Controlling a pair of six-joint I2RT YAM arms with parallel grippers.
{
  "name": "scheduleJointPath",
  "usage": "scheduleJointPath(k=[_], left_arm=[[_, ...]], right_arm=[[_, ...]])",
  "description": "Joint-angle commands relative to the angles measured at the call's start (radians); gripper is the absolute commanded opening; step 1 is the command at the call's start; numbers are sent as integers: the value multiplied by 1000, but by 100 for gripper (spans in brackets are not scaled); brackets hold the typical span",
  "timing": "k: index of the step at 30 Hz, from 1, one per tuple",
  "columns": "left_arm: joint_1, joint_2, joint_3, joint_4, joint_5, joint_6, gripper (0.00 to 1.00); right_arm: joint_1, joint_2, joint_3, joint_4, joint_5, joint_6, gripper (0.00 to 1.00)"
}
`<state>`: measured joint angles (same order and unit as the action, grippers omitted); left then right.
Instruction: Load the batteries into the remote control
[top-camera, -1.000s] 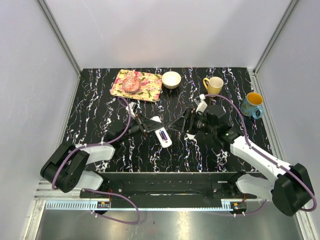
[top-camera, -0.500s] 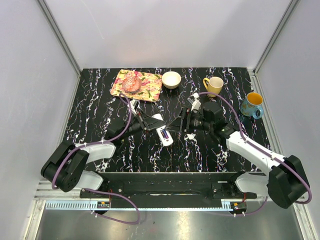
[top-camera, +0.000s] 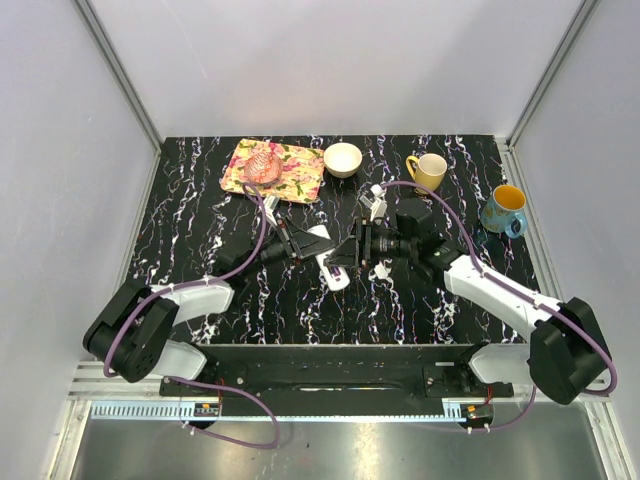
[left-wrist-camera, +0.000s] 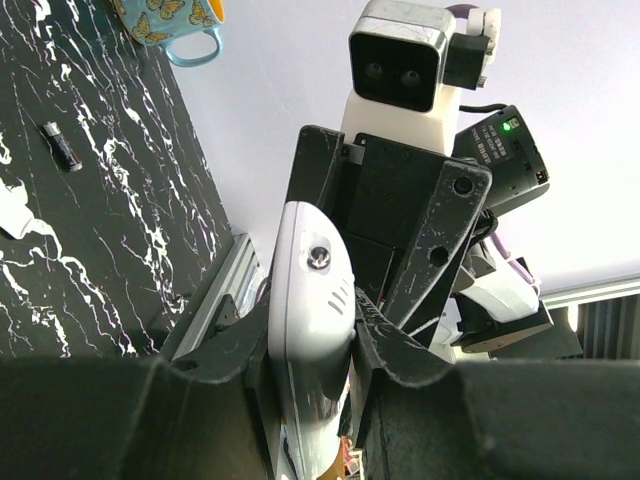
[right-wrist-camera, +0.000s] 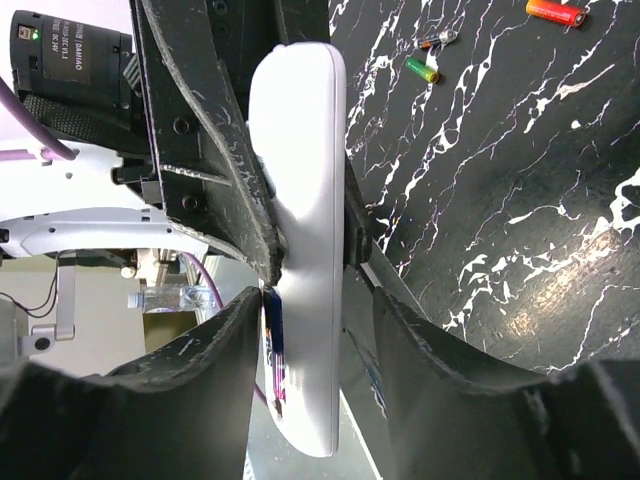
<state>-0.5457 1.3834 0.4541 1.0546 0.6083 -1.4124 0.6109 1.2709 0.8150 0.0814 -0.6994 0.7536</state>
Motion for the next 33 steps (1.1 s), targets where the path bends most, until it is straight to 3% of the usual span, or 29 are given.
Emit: scheduleJointPath(k=[1,8,15,22,23,24,27,33], left_arm=[[-5,2,41,68,21,7,0],[-3,-3,41,91,22,-6,0],[-5,-9,47,120,19,-31,0],[-8,-9,52,110,18,-20,0],[-8,-9,52,102,19,-14,0],[-10,-10,48,93,16,-7,0],[-11,-15,40,62,8,16,0],[-13,-18,29,56,4,23,0]], right_arm=[[7,8,38,-11,-38,-22,52],[6,22,33,-34,-32,-31,36],[7,44,33,-51,-23,-40,0],[9,41,41,-58,-15,-30,0],[7,33,41,-49,-11,-10,18],[7,30,41,-42,-17,3,30],[7,21,44,-17,-23,44,53],[7,7,38,5,-49,72,57]])
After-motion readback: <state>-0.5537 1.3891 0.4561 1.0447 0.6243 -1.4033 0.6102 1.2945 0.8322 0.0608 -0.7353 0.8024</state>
